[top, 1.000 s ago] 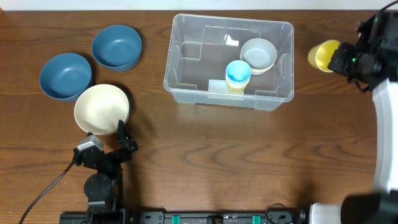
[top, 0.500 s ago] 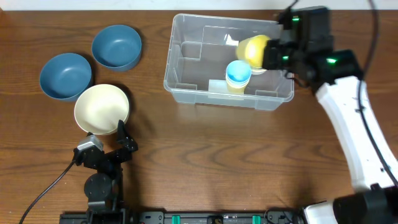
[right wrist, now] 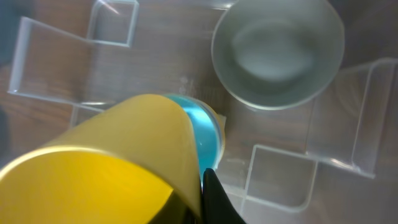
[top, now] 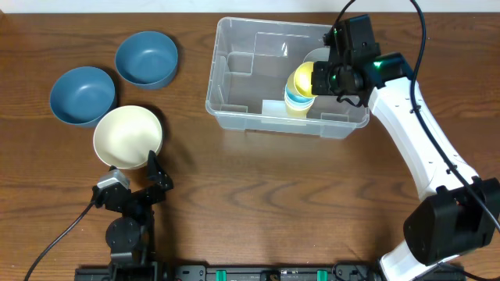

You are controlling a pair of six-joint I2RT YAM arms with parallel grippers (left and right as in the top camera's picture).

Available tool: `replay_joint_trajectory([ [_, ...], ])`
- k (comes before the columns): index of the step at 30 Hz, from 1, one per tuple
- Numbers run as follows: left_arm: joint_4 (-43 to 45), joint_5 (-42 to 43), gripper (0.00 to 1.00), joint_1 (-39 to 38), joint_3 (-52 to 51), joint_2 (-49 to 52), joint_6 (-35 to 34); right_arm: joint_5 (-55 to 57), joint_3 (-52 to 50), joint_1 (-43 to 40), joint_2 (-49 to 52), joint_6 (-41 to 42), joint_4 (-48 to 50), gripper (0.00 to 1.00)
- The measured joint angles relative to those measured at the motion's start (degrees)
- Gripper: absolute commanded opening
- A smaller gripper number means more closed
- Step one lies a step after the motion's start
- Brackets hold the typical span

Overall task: Pack container
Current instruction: 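Carry the yellow cup into the bin and stack it on the blue cup, then release the yellow cup and withdraw the right gripper to the right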

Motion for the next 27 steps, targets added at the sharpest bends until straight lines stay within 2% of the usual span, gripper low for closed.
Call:
replay_joint_trajectory([
  [3, 0.0, 0.0, 0.98, 0.0, 0.0, 0.0, 0.0, 0.22, 0.0, 0.0, 0.0, 0.37, -1.46, 0.32],
  [5, 0.0, 0.0, 0.98, 0.0, 0.0, 0.0, 0.0, 0.28, 0.0, 0.0, 0.0, 0.63, -2.23, 0.49],
  [8, 0.0, 0.0, 0.98, 0.0, 0.0, 0.0, 0.0, 0.26, 0.0, 0.0, 0.0, 0.33, -2.89, 0.59],
  [18, 0.0, 0.0, 0.98, 0.0, 0.0, 0.0, 0.0, 0.96, 1.42, -0.07, -1.97, 0.04, -6.03, 0.66],
  [23, 0.0, 0.0, 0.98, 0.0, 0.0, 0.0, 0.0, 4.61, 5.55, -1.6, -9.29, 0.5, -11.28, 0.72],
  [27, 0.0, 0.0, 0.98, 0.0, 0.0, 0.0, 0.0, 7.85, 7.74, -8.46, -16.83, 1.46, -16.33, 0.73],
])
